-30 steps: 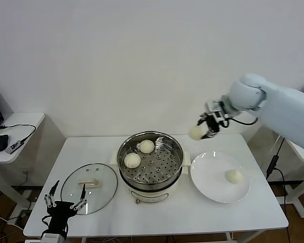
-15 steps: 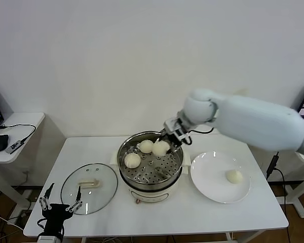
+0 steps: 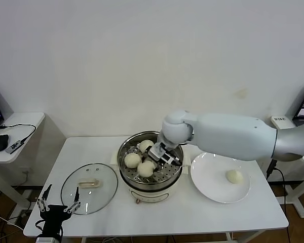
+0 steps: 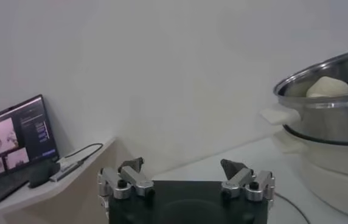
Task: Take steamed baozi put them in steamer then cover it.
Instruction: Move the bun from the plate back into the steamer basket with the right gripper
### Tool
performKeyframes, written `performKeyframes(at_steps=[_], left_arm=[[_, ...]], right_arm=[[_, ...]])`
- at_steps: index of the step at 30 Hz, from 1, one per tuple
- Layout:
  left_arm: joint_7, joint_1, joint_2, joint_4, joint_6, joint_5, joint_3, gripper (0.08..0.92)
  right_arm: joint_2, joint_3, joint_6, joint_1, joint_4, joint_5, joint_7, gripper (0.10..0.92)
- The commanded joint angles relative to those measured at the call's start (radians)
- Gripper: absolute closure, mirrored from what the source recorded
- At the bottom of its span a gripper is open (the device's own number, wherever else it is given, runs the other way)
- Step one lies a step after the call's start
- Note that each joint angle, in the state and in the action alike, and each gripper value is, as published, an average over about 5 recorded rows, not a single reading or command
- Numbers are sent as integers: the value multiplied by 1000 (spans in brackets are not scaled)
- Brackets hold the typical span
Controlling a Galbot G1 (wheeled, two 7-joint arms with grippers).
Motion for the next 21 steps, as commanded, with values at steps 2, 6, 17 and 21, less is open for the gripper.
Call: performKeyframes(at_steps=[2, 6, 17, 21], left_arm=[[-2, 0, 1, 6, -2, 0, 1, 177], [-2, -1, -1, 5, -3, 1, 4, 177], [-1, -12, -3, 7, 1, 4, 13, 177], [0, -15, 0, 5, 3, 4, 11, 177]], right_arm=[[26, -18, 93, -15, -2, -72, -3, 457], [20, -16, 106, -21, -8, -103, -11, 457], [-6, -12, 110, -1, 0, -112, -39, 335], [-22, 6, 110, 13, -2, -107, -30, 236]])
